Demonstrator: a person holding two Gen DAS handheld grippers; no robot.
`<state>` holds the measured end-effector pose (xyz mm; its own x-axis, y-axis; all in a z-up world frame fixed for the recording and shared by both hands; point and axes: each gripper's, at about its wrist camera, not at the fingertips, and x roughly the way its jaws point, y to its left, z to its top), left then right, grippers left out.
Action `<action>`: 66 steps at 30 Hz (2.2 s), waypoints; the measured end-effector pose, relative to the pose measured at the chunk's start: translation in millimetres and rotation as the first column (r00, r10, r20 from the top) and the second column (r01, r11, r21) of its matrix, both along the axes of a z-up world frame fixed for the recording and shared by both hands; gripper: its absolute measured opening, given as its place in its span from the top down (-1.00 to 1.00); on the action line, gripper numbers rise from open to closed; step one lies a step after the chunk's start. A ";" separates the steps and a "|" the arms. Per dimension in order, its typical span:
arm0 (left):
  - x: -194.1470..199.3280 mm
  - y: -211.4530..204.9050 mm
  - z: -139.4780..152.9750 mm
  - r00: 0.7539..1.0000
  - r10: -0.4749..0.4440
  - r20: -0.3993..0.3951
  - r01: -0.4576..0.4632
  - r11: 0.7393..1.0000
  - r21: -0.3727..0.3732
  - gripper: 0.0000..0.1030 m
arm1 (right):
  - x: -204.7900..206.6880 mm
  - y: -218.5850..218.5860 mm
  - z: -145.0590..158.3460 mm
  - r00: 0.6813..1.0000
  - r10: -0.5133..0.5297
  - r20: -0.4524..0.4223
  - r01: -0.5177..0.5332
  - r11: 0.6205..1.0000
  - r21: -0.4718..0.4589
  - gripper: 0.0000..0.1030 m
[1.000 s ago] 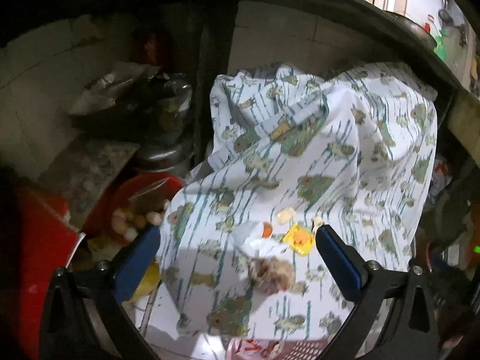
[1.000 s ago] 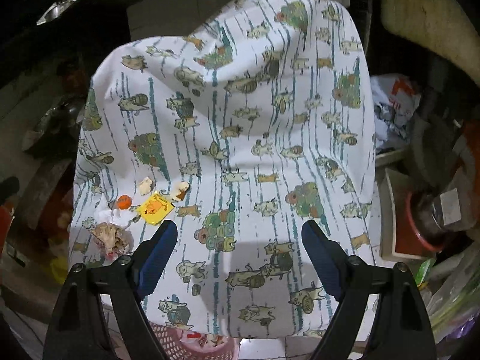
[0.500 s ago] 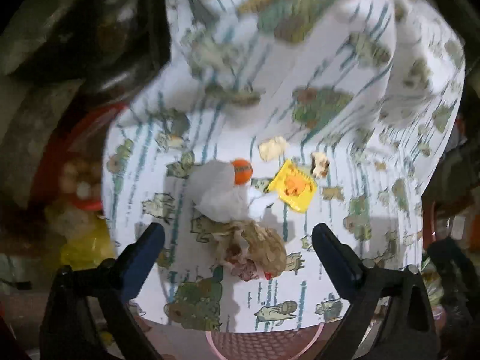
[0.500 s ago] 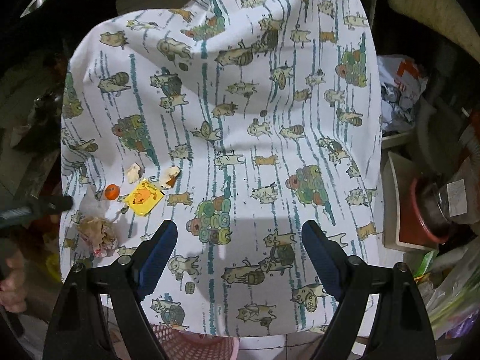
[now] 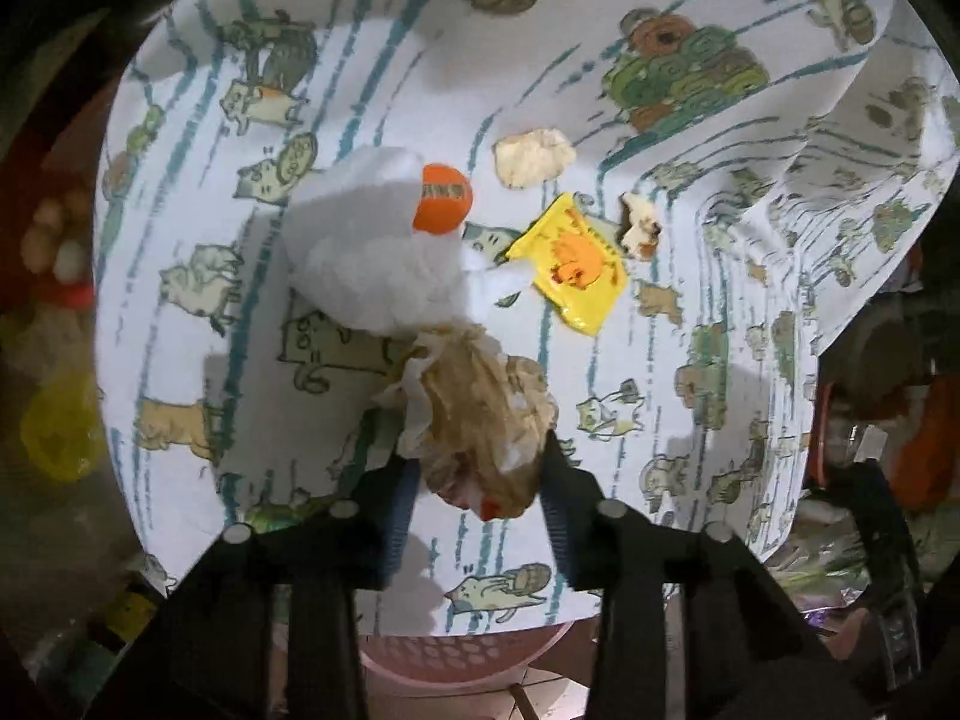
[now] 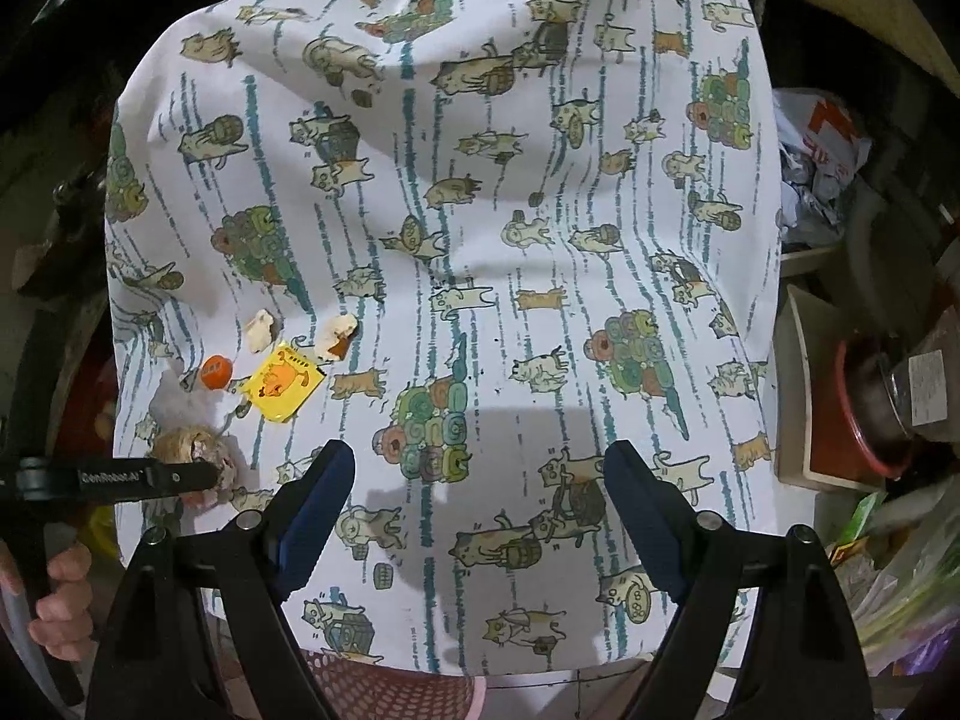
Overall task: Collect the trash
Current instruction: 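Grasp the crumpled brown paper with the left tool, then grasp the white tissue with the right tool while the left tool holds the brown paper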
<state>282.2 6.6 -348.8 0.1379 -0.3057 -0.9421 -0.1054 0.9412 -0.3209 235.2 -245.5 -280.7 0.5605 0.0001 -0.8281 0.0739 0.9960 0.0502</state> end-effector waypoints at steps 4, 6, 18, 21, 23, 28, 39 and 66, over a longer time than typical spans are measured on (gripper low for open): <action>-7.6 11.1 23.6 0.998 0.000 0.063 -0.001 1.000 0.015 0.39 | 0.3 2.5 1.7 1.000 0.003 0.000 -0.003 1.000 0.006 -0.68; -10.3 20.0 31.1 0.997 0.018 0.077 -0.019 1.000 0.002 0.39 | 1.6 3.3 3.1 1.000 0.001 -0.004 -0.001 1.000 0.028 -0.68; -21.2 64.6 61.8 0.982 0.090 0.167 -0.111 0.986 0.121 0.39 | 31.4 38.4 11.8 0.999 0.007 -0.047 0.005 0.968 0.252 -0.68; -22.6 71.7 58.9 0.982 0.111 0.154 -0.128 0.986 0.106 0.39 | 45.3 56.0 5.6 0.997 0.021 -0.075 0.002 0.957 0.291 -0.68; -24.4 76.1 60.6 0.980 0.120 0.160 -0.140 0.983 0.121 0.39 | 57.9 68.7 -5.6 0.993 0.026 -0.112 0.012 0.945 0.327 -0.62; -26.1 92.2 69.6 0.971 0.148 0.188 -0.175 0.975 0.137 0.39 | 80.4 101.1 -37.2 0.977 0.097 -0.193 0.003 0.887 0.462 -0.38; -27.8 114.9 61.4 0.969 0.195 0.154 -0.216 0.967 0.133 0.39 | 93.4 184.7 -55.8 0.969 0.189 -0.158 -0.089 0.866 0.493 -0.10; -43.3 124.2 81.6 0.962 0.185 0.202 -0.204 0.976 0.076 0.38 | 65.4 175.4 -39.3 0.969 0.245 -0.033 -0.232 0.947 0.222 0.84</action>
<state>238.9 130.9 -267.2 0.3673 -0.1650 -0.9154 -0.2343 0.9360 -0.2628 300.6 -70.2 -320.0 0.4724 0.3091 -0.8254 -0.1549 0.9510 0.2675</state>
